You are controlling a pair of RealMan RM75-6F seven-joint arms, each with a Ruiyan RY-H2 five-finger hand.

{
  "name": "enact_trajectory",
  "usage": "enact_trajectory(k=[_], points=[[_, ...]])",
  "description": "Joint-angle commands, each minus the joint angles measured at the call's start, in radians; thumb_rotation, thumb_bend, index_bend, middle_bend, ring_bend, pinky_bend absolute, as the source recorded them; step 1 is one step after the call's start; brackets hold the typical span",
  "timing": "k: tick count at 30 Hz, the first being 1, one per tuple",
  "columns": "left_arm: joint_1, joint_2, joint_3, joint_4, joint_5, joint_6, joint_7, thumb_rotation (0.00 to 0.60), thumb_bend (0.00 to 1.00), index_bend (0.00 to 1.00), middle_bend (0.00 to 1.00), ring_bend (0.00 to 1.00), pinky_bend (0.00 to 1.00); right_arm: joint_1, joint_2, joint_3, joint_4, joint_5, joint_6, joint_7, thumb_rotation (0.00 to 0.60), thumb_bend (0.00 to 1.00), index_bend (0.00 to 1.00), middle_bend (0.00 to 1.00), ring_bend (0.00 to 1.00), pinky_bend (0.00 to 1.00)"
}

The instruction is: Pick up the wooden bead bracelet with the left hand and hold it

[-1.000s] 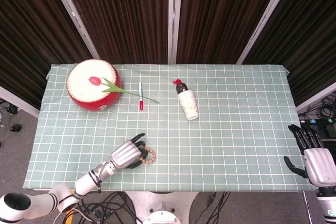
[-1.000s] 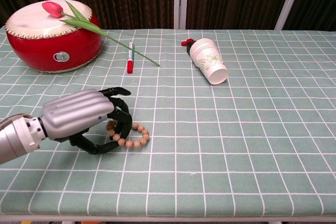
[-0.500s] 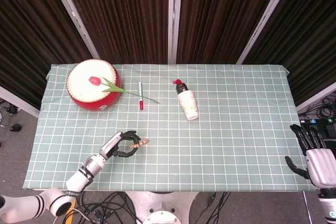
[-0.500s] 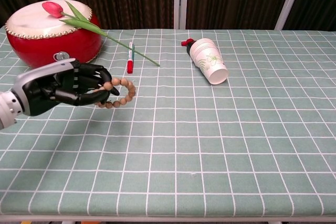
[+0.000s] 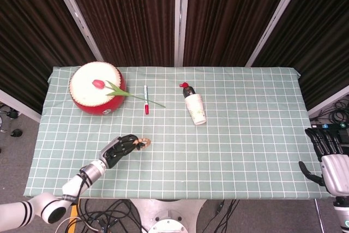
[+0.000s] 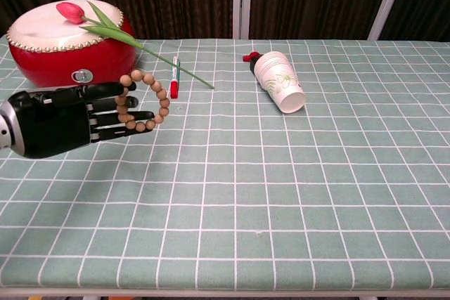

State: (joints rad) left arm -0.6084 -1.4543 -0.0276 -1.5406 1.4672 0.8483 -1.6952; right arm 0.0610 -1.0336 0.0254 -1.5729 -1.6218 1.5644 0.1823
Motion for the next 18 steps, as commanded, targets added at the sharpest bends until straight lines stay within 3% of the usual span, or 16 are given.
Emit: enact_trajectory(k=[1, 7, 11, 14, 18], points=[[0.006, 0.001, -0.004, -0.011, 0.005, 0.001, -0.065, 0.6, 0.34, 0.42, 0.52, 0.29, 0.11, -0.001, 0.001, 0.001, -0.002, 0.0, 0.001, -0.002, 0.6, 0.23, 0.0, 0.09, 0.0, 0.0], [-0.002, 0.038, -0.026, -0.062, -0.058, -0.072, -0.178, 0.6, 0.3, 0.36, 0.5, 0.29, 0.12, 0.0, 0.005, 0.003, -0.012, -0.005, 0.005, -0.013, 0.6, 0.23, 0.0, 0.09, 0.0, 0.0], [-0.002, 0.058, -0.041, -0.089, -0.1, -0.117, -0.185, 0.6, 0.3, 0.36, 0.51, 0.29, 0.13, 0.002, 0.008, 0.005, -0.018, -0.008, 0.005, -0.02, 0.6, 0.23, 0.0, 0.09, 0.0, 0.0], [-0.002, 0.091, -0.075, -0.134, -0.133, -0.188, -0.332, 0.6, 0.3, 0.37, 0.52, 0.29, 0.13, 0.003, 0.01, 0.005, -0.023, -0.009, 0.004, -0.023, 0.6, 0.23, 0.0, 0.09, 0.0, 0.0], [-0.003, 0.104, -0.09, -0.122, -0.097, -0.225, -0.399, 0.6, 0.3, 0.42, 0.56, 0.3, 0.13, 0.003, 0.01, 0.005, -0.026, -0.011, 0.004, -0.025, 0.6, 0.23, 0.0, 0.09, 0.0, 0.0]])
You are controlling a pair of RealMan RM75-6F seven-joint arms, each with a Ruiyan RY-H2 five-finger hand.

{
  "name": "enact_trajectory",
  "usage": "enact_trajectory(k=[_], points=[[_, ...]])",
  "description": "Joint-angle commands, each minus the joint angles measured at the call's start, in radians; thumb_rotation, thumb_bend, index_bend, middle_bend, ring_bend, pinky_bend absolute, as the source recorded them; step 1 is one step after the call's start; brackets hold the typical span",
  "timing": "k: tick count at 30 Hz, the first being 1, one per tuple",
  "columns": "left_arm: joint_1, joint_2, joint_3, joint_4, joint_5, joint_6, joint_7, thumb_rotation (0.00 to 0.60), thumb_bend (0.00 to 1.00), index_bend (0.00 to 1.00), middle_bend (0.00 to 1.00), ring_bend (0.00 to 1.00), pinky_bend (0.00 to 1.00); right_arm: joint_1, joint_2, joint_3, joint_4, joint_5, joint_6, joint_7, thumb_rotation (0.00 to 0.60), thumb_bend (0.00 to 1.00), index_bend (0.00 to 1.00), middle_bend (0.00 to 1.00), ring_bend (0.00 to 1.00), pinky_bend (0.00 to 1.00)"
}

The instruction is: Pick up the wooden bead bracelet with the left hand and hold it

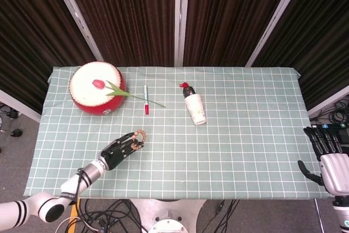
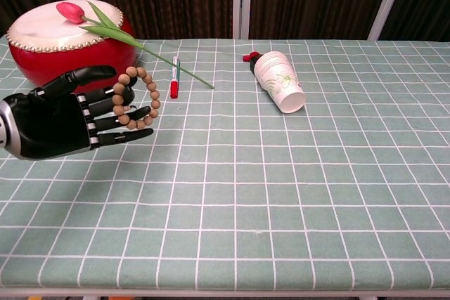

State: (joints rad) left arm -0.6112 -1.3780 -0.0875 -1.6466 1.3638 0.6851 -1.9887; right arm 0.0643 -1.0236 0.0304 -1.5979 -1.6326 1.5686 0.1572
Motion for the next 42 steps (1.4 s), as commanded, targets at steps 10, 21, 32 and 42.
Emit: enact_trajectory(k=[10, 21, 32, 42], points=[[-0.006, 0.045, -0.055, -0.001, 0.011, -0.131, -0.132, 0.6, 0.3, 0.6, 0.58, 0.31, 0.13, -0.002, 0.003, 0.001, -0.003, 0.0, 0.004, 0.001, 0.6, 0.23, 0.0, 0.09, 0.0, 0.0], [0.007, 0.051, -0.089, -0.016, -0.067, -0.177, -0.029, 0.6, 0.3, 0.62, 0.61, 0.32, 0.13, -0.001, 0.001, 0.001, 0.0, 0.001, 0.001, 0.006, 0.6, 0.23, 0.0, 0.09, 0.0, 0.0], [0.052, 0.041, -0.129, -0.025, -0.072, -0.164, 0.07, 0.418, 0.25, 0.59, 0.6, 0.33, 0.13, -0.003, 0.0, 0.0, 0.001, -0.001, 0.003, 0.006, 0.6, 0.22, 0.0, 0.09, 0.0, 0.0], [0.068, 0.032, -0.147, -0.026, -0.069, -0.176, 0.145, 0.504, 0.29, 0.57, 0.59, 0.33, 0.13, -0.004, 0.0, 0.0, 0.001, 0.001, 0.004, 0.006, 0.6, 0.22, 0.0, 0.09, 0.0, 0.0]])
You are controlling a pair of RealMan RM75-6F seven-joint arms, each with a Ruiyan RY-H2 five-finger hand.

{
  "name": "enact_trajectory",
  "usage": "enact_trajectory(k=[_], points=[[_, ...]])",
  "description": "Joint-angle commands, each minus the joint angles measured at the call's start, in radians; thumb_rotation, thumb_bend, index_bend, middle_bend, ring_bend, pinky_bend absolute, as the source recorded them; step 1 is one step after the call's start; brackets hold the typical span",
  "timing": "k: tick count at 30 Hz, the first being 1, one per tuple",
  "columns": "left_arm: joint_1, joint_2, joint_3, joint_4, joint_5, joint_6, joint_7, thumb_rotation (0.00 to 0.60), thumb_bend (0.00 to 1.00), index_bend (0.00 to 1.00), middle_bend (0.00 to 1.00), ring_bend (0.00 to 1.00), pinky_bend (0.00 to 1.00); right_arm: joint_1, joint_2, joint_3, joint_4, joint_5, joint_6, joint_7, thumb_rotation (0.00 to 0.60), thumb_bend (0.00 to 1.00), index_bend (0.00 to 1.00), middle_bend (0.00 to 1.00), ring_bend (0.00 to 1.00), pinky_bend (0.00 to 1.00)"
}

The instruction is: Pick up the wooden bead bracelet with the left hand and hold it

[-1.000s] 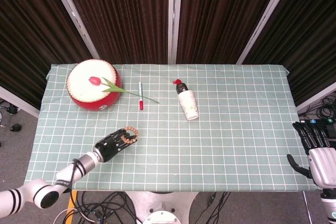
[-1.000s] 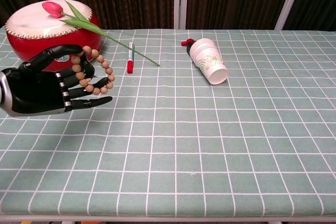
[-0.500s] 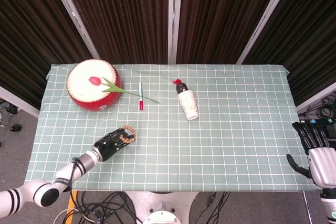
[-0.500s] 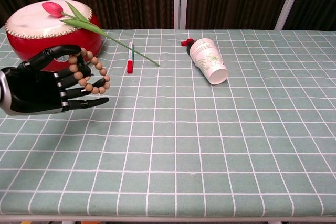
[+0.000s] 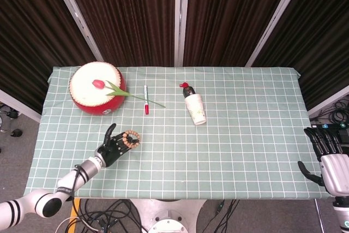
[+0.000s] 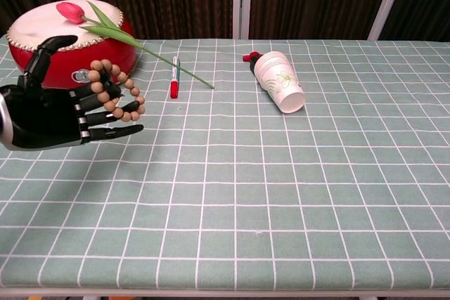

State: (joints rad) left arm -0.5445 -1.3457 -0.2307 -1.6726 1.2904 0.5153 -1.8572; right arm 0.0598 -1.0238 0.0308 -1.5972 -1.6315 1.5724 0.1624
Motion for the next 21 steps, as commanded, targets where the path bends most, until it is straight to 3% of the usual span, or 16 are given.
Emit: enact_trajectory(k=[1, 2, 14, 21], points=[[0.003, -0.002, -0.004, 0.0, 0.007, -0.004, 0.021, 0.578, 0.32, 0.57, 0.59, 0.33, 0.13, 0.001, 0.0, 0.0, 0.001, 0.0, -0.001, 0.001, 0.6, 0.22, 0.0, 0.09, 0.0, 0.0], [0.006, -0.004, -0.006, 0.0, 0.008, -0.004, 0.027, 0.599, 0.33, 0.56, 0.59, 0.33, 0.13, 0.001, 0.0, 0.0, 0.001, 0.002, -0.002, 0.001, 0.6, 0.22, 0.0, 0.09, 0.0, 0.0], [0.02, -0.02, -0.015, 0.007, 0.023, -0.003, 0.074, 0.6, 0.35, 0.54, 0.58, 0.33, 0.12, -0.002, -0.002, 0.0, 0.004, 0.005, -0.003, 0.002, 0.6, 0.22, 0.0, 0.09, 0.0, 0.0], [0.035, -0.02, -0.021, -0.004, 0.033, 0.013, 0.092, 0.6, 0.45, 0.55, 0.6, 0.33, 0.12, -0.002, -0.001, 0.0, 0.003, 0.001, 0.0, 0.002, 0.6, 0.22, 0.0, 0.09, 0.0, 0.0]])
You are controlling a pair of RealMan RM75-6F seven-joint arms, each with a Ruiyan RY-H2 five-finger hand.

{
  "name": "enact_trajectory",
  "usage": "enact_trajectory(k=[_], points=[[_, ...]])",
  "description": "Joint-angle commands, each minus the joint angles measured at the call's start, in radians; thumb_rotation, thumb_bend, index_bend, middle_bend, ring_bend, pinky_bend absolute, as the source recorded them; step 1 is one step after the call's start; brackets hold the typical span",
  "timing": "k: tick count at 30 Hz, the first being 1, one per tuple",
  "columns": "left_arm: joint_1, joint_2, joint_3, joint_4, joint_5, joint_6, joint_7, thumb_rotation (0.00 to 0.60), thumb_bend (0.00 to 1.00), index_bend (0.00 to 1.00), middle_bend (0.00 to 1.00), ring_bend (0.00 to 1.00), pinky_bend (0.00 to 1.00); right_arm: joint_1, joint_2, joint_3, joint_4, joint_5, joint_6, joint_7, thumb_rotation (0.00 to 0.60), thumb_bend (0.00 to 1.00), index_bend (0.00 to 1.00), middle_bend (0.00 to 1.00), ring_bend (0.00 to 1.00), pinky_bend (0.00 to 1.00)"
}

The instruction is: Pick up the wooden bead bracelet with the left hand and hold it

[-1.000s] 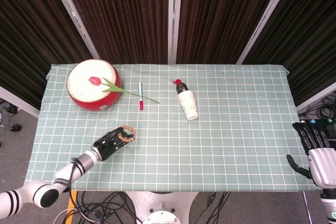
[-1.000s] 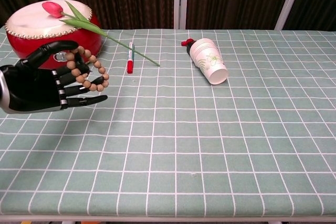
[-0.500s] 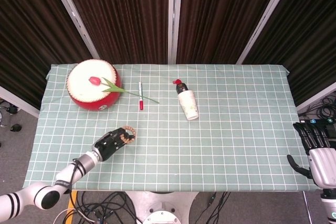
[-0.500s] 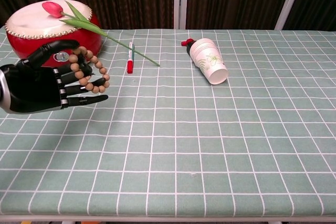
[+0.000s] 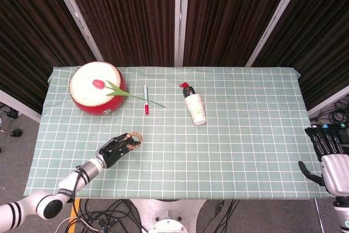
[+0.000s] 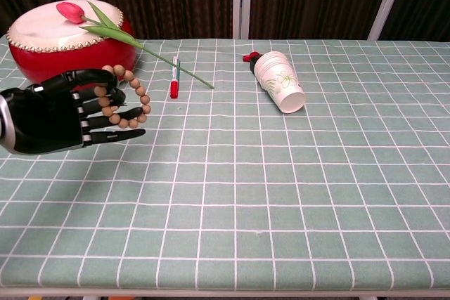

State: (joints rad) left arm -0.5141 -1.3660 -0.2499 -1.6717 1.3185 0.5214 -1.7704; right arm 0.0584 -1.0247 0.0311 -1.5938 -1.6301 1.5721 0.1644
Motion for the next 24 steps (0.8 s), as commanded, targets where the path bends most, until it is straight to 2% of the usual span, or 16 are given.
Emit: enact_trajectory(k=[1, 6, 8, 10, 17, 21, 24], points=[[0.007, 0.001, -0.001, -0.007, 0.009, 0.011, 0.011, 0.6, 0.45, 0.55, 0.6, 0.33, 0.12, -0.001, 0.0, 0.0, 0.0, -0.002, 0.002, 0.0, 0.6, 0.22, 0.0, 0.09, 0.0, 0.0], [0.017, 0.005, 0.004, -0.024, 0.023, 0.033, 0.036, 0.596, 0.45, 0.57, 0.62, 0.33, 0.12, -0.004, 0.001, -0.002, 0.0, -0.007, 0.009, 0.001, 0.6, 0.22, 0.0, 0.09, 0.0, 0.0], [0.02, 0.006, 0.007, -0.029, 0.028, 0.045, 0.053, 0.572, 0.45, 0.58, 0.62, 0.33, 0.12, -0.006, 0.002, -0.002, 0.0, -0.009, 0.014, 0.002, 0.6, 0.22, 0.0, 0.09, 0.0, 0.0], [0.022, 0.007, 0.01, -0.037, 0.031, 0.053, 0.067, 0.515, 0.45, 0.59, 0.64, 0.33, 0.12, -0.007, 0.002, -0.003, 0.0, -0.01, 0.016, 0.003, 0.6, 0.22, 0.0, 0.09, 0.0, 0.0], [0.028, 0.012, 0.025, -0.061, 0.043, 0.089, 0.129, 0.451, 0.41, 0.64, 0.67, 0.33, 0.12, -0.011, 0.002, -0.004, 0.002, -0.013, 0.022, 0.006, 0.6, 0.21, 0.0, 0.09, 0.0, 0.0], [0.028, 0.014, 0.031, -0.073, 0.032, 0.097, 0.156, 0.45, 0.4, 0.69, 0.71, 0.36, 0.12, -0.011, 0.002, -0.003, 0.004, -0.013, 0.024, 0.009, 0.6, 0.21, 0.0, 0.09, 0.0, 0.0], [0.029, 0.015, 0.033, -0.078, 0.025, 0.106, 0.177, 0.482, 0.4, 0.75, 0.76, 0.4, 0.12, -0.012, 0.001, -0.004, 0.006, -0.013, 0.024, 0.011, 0.6, 0.21, 0.0, 0.09, 0.0, 0.0]])
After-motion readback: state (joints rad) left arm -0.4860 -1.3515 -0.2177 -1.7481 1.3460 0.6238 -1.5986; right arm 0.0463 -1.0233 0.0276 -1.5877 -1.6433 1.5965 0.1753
